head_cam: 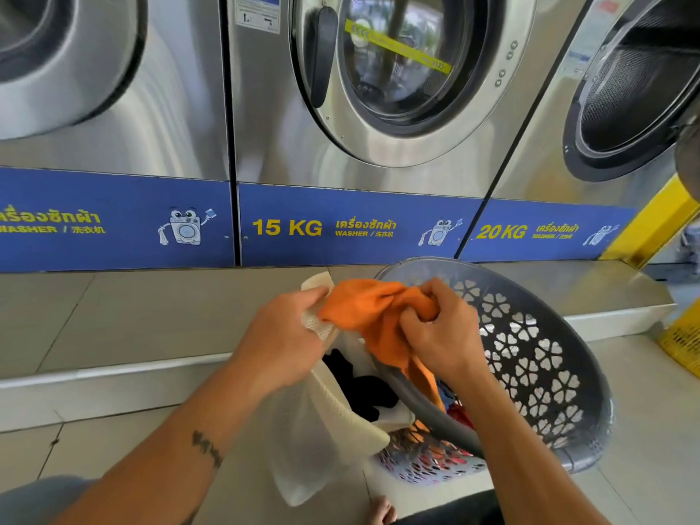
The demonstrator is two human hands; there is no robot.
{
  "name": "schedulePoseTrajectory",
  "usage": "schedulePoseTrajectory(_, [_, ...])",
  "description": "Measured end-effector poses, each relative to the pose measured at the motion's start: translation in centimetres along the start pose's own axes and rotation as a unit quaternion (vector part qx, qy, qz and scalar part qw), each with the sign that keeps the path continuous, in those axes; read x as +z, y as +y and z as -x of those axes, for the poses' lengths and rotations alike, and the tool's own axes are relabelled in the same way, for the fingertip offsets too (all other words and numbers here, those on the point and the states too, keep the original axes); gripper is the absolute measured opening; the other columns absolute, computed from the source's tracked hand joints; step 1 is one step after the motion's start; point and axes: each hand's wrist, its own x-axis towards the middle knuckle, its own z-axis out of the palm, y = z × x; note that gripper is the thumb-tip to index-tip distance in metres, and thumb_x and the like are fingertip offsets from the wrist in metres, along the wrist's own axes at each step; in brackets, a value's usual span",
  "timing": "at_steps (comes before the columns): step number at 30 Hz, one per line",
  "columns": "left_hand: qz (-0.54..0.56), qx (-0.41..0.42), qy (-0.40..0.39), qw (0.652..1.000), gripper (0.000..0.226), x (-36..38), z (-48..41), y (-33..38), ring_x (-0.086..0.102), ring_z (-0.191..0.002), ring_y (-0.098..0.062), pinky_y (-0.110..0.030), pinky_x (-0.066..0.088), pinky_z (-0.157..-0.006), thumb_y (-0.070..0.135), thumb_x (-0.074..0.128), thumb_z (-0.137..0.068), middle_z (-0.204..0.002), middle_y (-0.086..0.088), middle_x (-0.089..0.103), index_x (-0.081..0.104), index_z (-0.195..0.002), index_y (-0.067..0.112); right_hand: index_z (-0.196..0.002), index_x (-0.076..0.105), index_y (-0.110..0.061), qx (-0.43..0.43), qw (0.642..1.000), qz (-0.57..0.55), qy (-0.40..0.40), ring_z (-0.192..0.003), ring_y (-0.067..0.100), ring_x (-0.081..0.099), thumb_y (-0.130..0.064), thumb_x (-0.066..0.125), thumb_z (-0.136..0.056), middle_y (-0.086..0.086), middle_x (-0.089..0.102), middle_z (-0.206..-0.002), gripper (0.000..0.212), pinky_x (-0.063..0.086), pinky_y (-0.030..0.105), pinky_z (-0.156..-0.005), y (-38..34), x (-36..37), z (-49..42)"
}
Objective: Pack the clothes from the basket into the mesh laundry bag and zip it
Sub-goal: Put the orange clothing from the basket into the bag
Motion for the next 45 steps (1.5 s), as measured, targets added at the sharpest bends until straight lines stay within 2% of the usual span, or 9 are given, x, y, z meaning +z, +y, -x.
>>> schedulePoseTrajectory(6, [0.012,-0.037,0.039,0.999,0.011,-1.0,0.2,-1.0,0.063,-0.071,-0.019,-0.033,0.049,-0.063,0.016,0.059,-0.078,-0.072,0.005,0.068,0.067,-0.079,0.024,-0.084,0.052,-0.020,-0.172,0.985,0.030,0.010,-0.070,0.015,0.051,-0.024,0.058,-0.076,-0.005,0.056,-0.079,0.011,0.042,0.023,-0.063,-3.2,0.9,2.3])
schedulePoseTrajectory(10, [-0.022,-0.061,0.028,0.997,0.065,-1.5,0.2,-1.9,0.054,-0.123,-0.023,-0.032,0.045,-0.098,0.001,0.054,-0.079,-0.137,-0.002,0.059,0.057,-0.134,0.036,-0.088,0.057,-0.025,-0.210,0.952,0.151,-0.163,-0.085,0.024,0.057,-0.028,0.059,-0.081,-0.006,0.055,-0.086,0.008,0.044,0.036,-0.064,-1.9,4.5,4.8])
schedulePoseTrajectory(14, [-0.031,-0.058,0.013,0.998,0.077,-1.9,0.5,-2.4,0.050,-0.126,-0.026,-0.039,0.048,-0.097,-0.002,0.049,-0.078,-0.152,-0.002,0.042,0.045,-0.143,0.039,-0.093,0.071,-0.032,-0.251,0.902,0.215,-0.279,-0.079,0.011,0.052,-0.031,0.053,-0.081,-0.010,0.065,-0.085,0.022,0.048,0.033,-0.067,-0.6,5.8,4.5])
schedulePoseTrajectory(21, [-0.050,-0.058,0.016,0.997,0.074,-1.9,0.4,-3.3,0.041,-0.134,-0.027,-0.033,0.042,-0.098,-0.003,0.052,-0.084,-0.151,-0.004,0.042,0.043,-0.146,0.035,-0.136,0.053,-0.031,0.001,0.987,0.055,-0.151,-0.113,0.016,0.056,-0.015,0.072,-0.080,-0.004,0.057,-0.121,0.062,0.048,0.035,-0.093,2.0,1.1,0.8])
schedulePoseTrajectory(25, [-0.056,-0.053,0.006,0.997,0.073,-1.4,0.4,-3.3,0.043,-0.133,-0.027,-0.034,0.044,-0.100,-0.001,0.053,-0.083,-0.151,-0.004,0.043,0.043,-0.146,0.034,-0.141,0.047,-0.020,0.312,0.860,-0.279,-0.291,-0.111,0.028,0.064,-0.023,0.071,-0.089,0.006,0.060,-0.130,0.057,0.054,0.033,-0.081,3.3,2.3,1.3])
schedulePoseTrajectory(27, [-0.057,-0.049,0.008,0.997,0.074,-1.3,0.4,-3.3,0.045,-0.133,-0.027,-0.037,0.044,-0.104,0.000,0.051,-0.080,-0.150,-0.004,0.045,0.045,-0.145,0.034,-0.124,0.060,-0.011,0.328,0.832,-0.338,-0.294,-0.097,0.031,0.072,-0.026,0.076,-0.081,0.015,0.074,-0.112,0.048,0.057,0.037,-0.078,3.8,3.2,1.6])
schedulePoseTrajectory(33, [-0.044,-0.046,0.006,0.998,0.076,-1.1,0.3,-3.1,0.052,-0.124,-0.028,-0.041,0.049,-0.098,0.000,0.048,-0.077,-0.149,-0.003,0.046,0.046,-0.144,0.037,-0.085,0.058,-0.015,0.113,0.978,-0.038,-0.170,-0.069,0.018,0.058,-0.026,0.069,-0.071,0.001,0.063,-0.076,0.021,0.047,0.034,-0.064,2.2,3.2,1.2])
schedulePoseTrajectory(38, [-0.002,-0.045,0.020,0.999,0.079,-1.2,0.0,-2.6,0.052,-0.126,-0.032,-0.046,0.048,-0.100,-0.004,0.047,-0.077,-0.150,0.003,0.045,0.047,-0.142,0.039,-0.105,0.061,-0.024,-0.125,0.989,0.050,-0.053,-0.083,0.012,0.053,-0.023,0.066,-0.074,-0.007,0.059,-0.099,0.031,0.043,0.028,-0.074,-2.2,2.7,3.5])
schedulePoseTrajectory(45, [-0.017,-0.040,0.016,0.999,0.078,-1.5,0.2,-2.8,0.048,-0.130,-0.030,-0.045,0.044,-0.104,-0.006,0.046,-0.078,-0.151,0.000,0.045,0.047,-0.142,0.039,-0.122,0.068,-0.032,-0.176,0.916,0.047,-0.357,-0.107,0.004,0.061,-0.016,0.062,-0.081,-0.015,0.069,-0.119,0.044,0.050,0.026,-0.095,-2.8,3.3,5.6])
